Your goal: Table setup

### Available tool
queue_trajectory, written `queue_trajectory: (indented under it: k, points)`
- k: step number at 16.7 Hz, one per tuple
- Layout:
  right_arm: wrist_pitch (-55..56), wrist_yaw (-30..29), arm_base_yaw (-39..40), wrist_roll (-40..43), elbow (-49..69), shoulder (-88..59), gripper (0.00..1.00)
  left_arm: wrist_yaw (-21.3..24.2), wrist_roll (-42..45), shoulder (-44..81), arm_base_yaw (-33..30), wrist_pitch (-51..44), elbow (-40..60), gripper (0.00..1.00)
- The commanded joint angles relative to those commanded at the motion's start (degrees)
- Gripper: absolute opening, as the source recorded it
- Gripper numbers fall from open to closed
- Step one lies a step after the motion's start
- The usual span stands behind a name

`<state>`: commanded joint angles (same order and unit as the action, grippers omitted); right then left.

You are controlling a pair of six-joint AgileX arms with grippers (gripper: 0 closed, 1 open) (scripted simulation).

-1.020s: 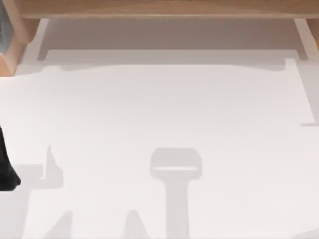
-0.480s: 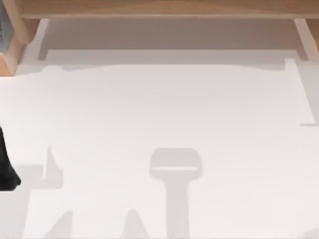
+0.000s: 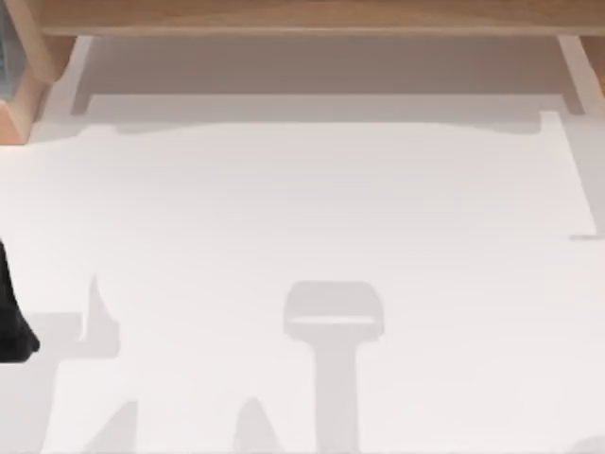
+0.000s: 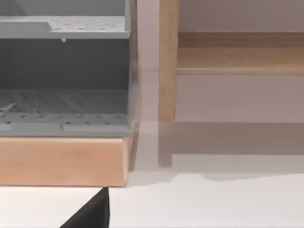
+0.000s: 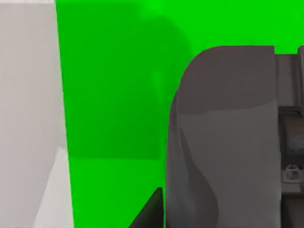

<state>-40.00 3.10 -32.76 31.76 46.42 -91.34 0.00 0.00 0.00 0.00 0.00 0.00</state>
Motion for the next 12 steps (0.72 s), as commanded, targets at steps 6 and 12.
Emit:
queue_trajectory:
  k: [6,12]
  points:
    - [0.0,0.0,0.0,0.0,0.0,0.0,1.0,0.0,0.0,0.0,0.0,0.0,0.0,1.0]
    - [0.0,0.0,0.0,0.0,0.0,0.0,1.0,0.0,0.0,0.0,0.0,0.0,0.0,1.0]
